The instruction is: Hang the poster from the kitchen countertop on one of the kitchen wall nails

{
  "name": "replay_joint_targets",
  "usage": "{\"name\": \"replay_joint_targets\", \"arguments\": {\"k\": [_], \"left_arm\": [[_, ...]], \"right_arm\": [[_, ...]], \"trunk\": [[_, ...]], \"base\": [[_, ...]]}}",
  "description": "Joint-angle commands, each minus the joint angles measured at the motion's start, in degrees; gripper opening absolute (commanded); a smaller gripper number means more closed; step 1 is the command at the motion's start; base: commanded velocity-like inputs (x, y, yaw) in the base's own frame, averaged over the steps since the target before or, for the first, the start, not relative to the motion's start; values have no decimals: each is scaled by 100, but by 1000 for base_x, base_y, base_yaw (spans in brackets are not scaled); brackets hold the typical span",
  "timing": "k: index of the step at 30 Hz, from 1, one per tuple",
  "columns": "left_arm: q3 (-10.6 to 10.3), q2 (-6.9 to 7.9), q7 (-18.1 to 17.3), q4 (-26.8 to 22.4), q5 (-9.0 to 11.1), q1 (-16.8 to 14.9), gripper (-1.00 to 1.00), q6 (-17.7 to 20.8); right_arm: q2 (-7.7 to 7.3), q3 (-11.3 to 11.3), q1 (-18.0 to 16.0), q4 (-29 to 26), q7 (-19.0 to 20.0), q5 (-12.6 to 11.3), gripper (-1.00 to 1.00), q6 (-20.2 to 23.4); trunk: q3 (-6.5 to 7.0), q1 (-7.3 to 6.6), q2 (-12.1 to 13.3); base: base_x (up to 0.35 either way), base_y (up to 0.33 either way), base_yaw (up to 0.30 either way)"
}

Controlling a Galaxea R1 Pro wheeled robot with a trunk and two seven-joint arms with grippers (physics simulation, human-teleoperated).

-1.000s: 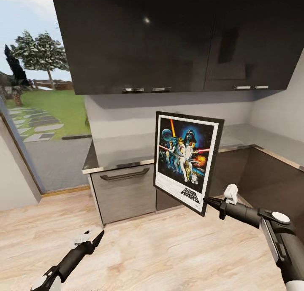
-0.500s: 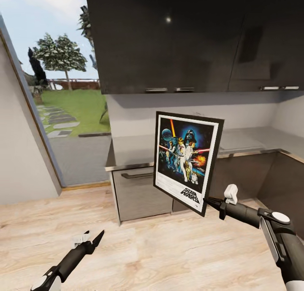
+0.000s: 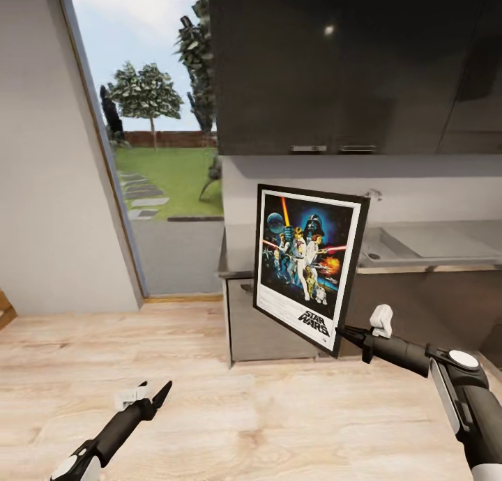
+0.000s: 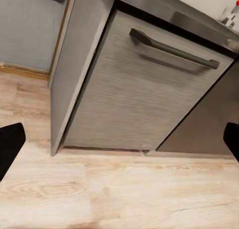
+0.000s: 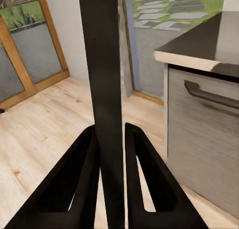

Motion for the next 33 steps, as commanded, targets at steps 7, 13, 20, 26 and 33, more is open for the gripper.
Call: {"name": "replay_joint_targets", "arguments": {"k": [7, 13, 20, 26, 33], "left_arm": [[12, 4, -37, 13, 29, -9, 100, 5], [55, -1, -37, 13, 29, -9, 100, 7], [90, -2, -37, 14, 29, -9, 100, 7], [93, 1, -37, 13, 29, -9, 100, 7], [93, 0, -39, 13, 29, -9, 100, 7]], "right_arm": [[1, -10, -5, -8, 35, 2, -100, 63], [1, -10, -3, -8, 35, 1, -100, 63], [1, -10, 2, -8, 35, 1, -100, 71], [1, -10, 3, -3, 35, 1, -100, 74], [1, -10, 4, -5, 35, 1, -100, 75]], "trunk": [[-14, 4, -14], [-14, 4, -14], [-14, 4, -14], [-14, 4, -14], [-14, 4, -14]], "base": [[42, 285, 290], [153, 278, 290], [175, 276, 147], [177, 276, 17], [177, 276, 72]]}}
